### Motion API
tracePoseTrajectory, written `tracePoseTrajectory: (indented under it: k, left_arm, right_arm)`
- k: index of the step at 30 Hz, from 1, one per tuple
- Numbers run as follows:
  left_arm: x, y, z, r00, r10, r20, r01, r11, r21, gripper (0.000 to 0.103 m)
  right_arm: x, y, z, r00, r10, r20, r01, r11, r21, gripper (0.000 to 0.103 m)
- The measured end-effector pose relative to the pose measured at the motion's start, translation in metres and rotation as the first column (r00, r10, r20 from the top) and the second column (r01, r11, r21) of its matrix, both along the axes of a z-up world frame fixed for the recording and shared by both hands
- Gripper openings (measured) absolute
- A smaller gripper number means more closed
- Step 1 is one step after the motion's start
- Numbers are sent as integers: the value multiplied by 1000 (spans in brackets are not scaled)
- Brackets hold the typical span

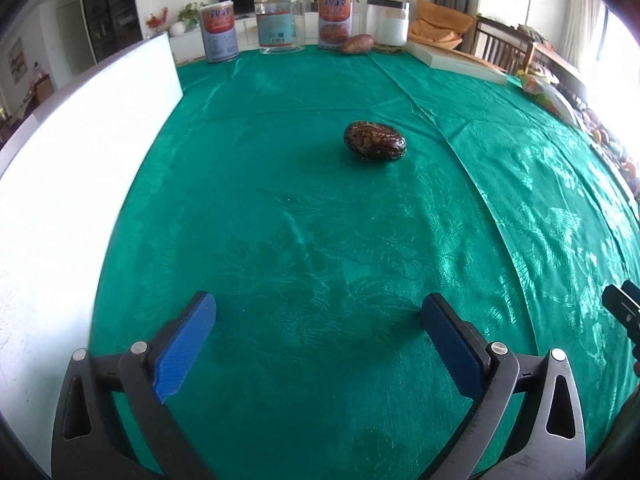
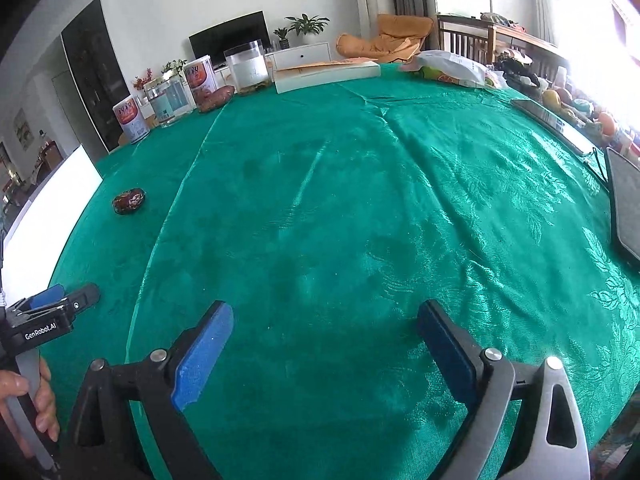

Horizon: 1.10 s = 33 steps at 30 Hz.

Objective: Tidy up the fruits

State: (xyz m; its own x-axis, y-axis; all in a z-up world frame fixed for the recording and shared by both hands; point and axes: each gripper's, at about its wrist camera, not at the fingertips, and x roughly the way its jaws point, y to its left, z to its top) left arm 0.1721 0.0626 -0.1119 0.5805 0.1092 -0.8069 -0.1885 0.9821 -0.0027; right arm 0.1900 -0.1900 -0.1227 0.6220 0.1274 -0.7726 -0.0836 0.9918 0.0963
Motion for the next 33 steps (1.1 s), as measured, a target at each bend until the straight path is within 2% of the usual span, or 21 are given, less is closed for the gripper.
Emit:
tracePoseTrajectory:
  k: [4,17,33]
  left_arm:
    - [0,0,0,1000,0,0,0,1000,0,103]
    - [0,0,0,1000,0,0,0,1000,0,103]
    - [0,0,0,1000,1,0,-1,1000,0,103]
  right_arm:
    - [1,6,-2,1000,7,-5,-7,999,-44,97]
    - [2,13,-4,999,35,-22,-36,996,-76,103]
    - [1,15,-5,999,45,-29,-47,994,-99,103]
